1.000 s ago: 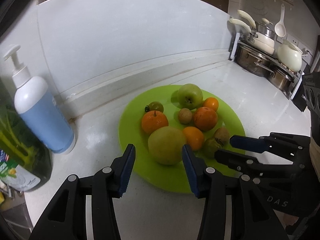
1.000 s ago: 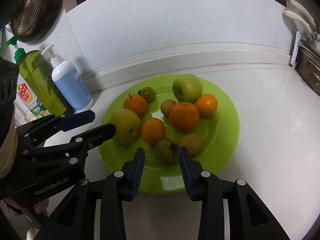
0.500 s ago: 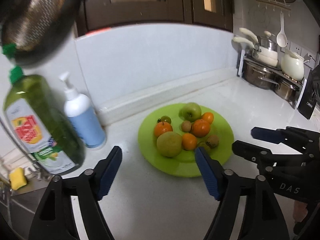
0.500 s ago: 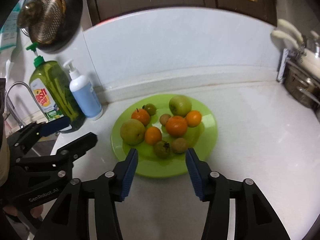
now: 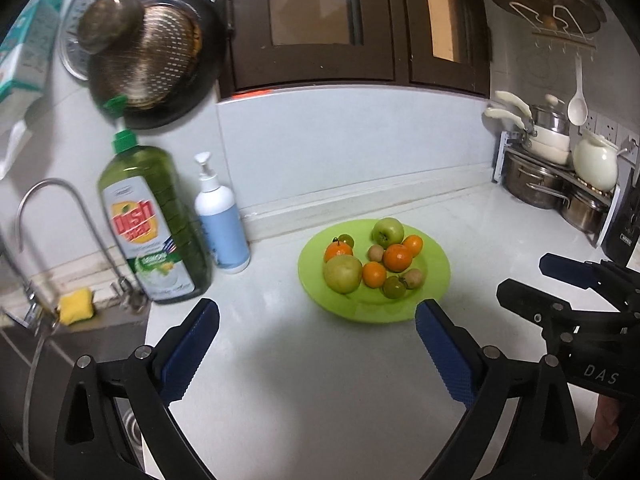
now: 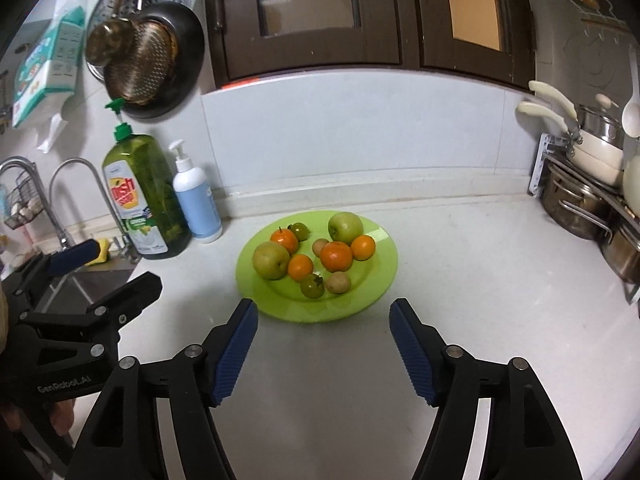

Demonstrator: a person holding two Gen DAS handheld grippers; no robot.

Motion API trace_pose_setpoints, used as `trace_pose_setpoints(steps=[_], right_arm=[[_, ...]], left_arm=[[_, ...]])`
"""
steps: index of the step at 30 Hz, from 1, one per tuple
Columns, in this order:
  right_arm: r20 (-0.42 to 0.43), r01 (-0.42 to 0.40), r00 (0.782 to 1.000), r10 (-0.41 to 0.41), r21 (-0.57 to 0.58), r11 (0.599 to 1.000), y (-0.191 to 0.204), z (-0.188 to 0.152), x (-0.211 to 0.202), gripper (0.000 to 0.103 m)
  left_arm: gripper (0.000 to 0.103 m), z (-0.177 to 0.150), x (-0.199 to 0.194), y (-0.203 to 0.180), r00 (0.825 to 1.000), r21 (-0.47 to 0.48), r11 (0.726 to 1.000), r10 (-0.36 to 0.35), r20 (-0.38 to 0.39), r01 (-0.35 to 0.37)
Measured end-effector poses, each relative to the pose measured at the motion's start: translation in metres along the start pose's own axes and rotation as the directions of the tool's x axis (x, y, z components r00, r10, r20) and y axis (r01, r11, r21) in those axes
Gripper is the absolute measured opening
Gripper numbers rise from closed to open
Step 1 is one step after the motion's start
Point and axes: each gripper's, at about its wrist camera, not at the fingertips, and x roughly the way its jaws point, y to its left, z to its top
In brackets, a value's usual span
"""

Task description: Organize fruits

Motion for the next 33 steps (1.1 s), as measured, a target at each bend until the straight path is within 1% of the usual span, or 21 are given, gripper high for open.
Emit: trace_pose_setpoints(steps=[5,10,15,17,21,27,33], right_arm=[[0.024,-0.019,1.000,0.019,-0.019,1.000,-0.006,-0.009,-0.028,0.078],[0.043,-0.037,0.998,0.039,-0.042,0.998,-0.015,-0.019,-0.058,0.083],[0.047,-0.064,0.997,0.067,-0.060,0.996,-0.025,-0.035,-0.086,0.084],[0.048,-0.073,0.996,0.076,-0.062,0.995,-0.030,-0.041,-0.098,0.086],[0.059,-0.082,0.995,0.085,-0.058,0.995,-0.038,-0.053,-0.120,0.089],[0.066,-0.084,0.994,0.089,-0.066,0.994,-0.045,-0.071,-0.151,0.089],[0.066,-0.095,0.993,0.098,-0.054,0.994,-0.054,-0.088,-0.174,0.089]], left_arm=[[0.103,-0.013,-0.031,-0.013,0.999,-0.055,0.998,0.033,0.006,-0.032],[0.103,-0.026,-0.063,-0.032,0.996,-0.079,0.994,0.083,0.019,-0.081],[0.103,-0.040,-0.095,-0.051,0.992,-0.112,0.987,0.122,0.023,-0.119],[0.103,-0.044,-0.106,-0.059,0.992,-0.115,0.986,0.123,0.025,-0.120],[0.103,-0.054,-0.129,-0.075,0.987,-0.128,0.980,0.156,0.030,-0.151],[0.103,-0.069,-0.160,-0.092,0.985,-0.135,0.978,0.167,0.043,-0.160],[0.103,-0.079,-0.184,-0.105,0.985,-0.130,0.980,0.162,0.056,-0.153]])
